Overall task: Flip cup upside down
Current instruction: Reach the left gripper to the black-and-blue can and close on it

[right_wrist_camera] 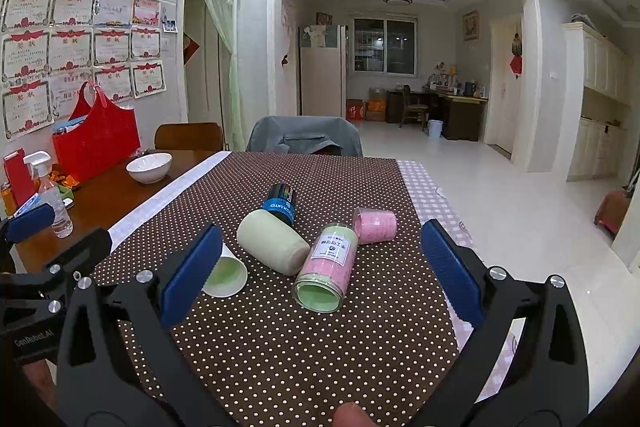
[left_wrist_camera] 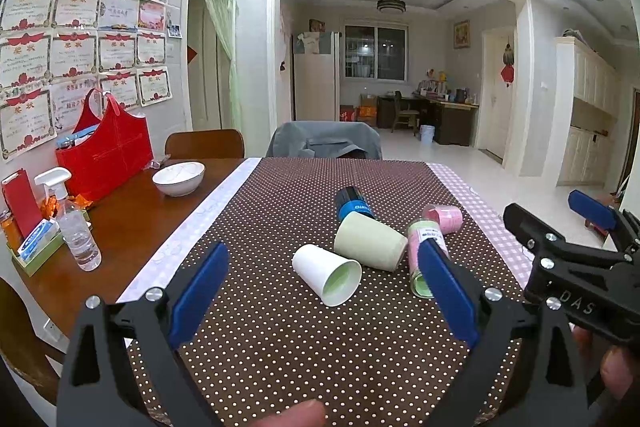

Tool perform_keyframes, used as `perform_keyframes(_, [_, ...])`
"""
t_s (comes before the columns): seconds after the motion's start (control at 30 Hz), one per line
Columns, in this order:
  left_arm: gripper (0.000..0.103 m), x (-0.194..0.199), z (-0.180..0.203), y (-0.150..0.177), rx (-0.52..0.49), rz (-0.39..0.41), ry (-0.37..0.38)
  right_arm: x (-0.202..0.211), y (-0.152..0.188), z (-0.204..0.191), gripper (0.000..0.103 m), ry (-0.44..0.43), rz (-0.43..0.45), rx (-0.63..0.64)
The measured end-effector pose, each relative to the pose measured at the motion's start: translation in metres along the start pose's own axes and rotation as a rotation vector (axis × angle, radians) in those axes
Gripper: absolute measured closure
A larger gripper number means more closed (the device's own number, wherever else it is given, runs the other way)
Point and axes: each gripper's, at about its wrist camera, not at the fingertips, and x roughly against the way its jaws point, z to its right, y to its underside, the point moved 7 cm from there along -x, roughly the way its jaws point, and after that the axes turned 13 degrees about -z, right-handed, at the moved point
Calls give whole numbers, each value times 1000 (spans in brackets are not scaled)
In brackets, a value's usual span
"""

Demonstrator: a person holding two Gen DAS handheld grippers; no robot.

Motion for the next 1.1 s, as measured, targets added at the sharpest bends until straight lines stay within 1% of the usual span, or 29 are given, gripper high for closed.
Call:
perform_keyframes(0.27, [9, -44, 3, -9, -27, -67, -13, -38, -6, 14, 6, 4, -58, 11])
perform_keyframes(0.47, [9, -97, 12, -27, -66, -149, -12, -76, -11, 31, 6, 6, -126, 10])
perform_keyframes(0.57, [9, -120, 18, -36, -92, -183, -17, -95, -14, 37, 6, -9, -163, 2])
perform_keyframes(0.83, [9, -196, 39, -50, -130, -357, 11, -157, -17, 53, 6, -33, -285, -17])
perform_keyframes(0.9, [9, -212, 43, -52, -124, -398, 20, -170, -18, 57, 6, -28, -313, -24])
perform_keyframes(1.0, [9, -245, 47, -56, -100, -487, 51, -190, -22, 63, 6, -20, -351, -26])
perform_keyframes(1.1, [9, -268, 48, -63, -92, -528, 58, -205, -28, 68, 6, -12, -369, -24])
